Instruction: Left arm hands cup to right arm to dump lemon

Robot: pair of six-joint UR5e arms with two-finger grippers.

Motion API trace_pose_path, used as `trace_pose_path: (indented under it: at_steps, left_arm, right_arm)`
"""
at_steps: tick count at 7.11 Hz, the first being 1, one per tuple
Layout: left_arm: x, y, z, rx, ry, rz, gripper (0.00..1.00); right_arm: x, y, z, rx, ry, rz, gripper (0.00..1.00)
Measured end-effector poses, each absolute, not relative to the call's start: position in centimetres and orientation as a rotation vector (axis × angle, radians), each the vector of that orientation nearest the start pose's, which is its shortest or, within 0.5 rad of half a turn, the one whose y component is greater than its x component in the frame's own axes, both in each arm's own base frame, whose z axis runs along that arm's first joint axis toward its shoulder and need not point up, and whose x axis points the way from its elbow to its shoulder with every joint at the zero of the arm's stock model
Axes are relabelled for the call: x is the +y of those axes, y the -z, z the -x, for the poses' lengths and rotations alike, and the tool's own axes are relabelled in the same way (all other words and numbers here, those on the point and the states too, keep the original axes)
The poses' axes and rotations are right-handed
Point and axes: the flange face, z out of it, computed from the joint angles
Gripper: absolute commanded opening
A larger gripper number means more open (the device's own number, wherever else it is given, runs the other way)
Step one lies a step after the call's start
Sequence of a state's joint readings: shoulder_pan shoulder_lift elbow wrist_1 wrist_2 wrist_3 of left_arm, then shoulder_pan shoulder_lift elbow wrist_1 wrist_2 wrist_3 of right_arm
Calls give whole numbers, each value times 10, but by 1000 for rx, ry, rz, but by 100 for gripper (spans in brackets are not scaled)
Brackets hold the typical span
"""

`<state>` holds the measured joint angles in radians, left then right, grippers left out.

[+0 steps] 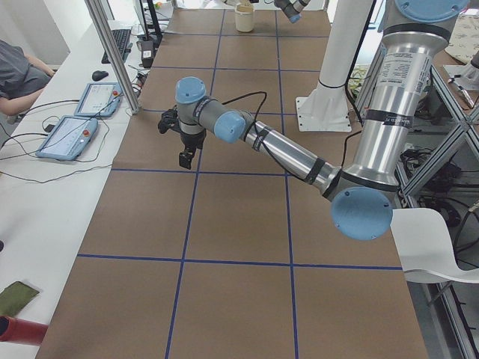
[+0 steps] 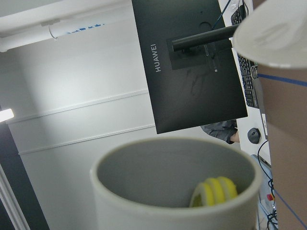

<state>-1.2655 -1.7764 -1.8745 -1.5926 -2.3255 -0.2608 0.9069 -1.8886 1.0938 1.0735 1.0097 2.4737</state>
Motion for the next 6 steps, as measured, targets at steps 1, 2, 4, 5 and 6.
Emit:
trace_pose_path:
  at_steps: [1,2,4,5,6]
  left_arm:
    - [-546,-399,-104,849,-242,-280,100]
    - [-546,-399,-104,849,-242,-281,100]
    - [-546,-399,-104,849,-242,-281,100]
    - [-546,-399,-104,849,-242,-281,100]
    - [-546,-399,-104,849,-243,-281,100]
  right_arm:
    - [-268,-726,-31,2698,2059,463,10]
    - [-266,-725,-37,2649,2019,344,10]
    - [-261,-727,-44,2598,1931,174,12]
    - [-257,-732,-48,2589,1893,118,12]
    - [-256,-735,-49,2583,1872,85,13]
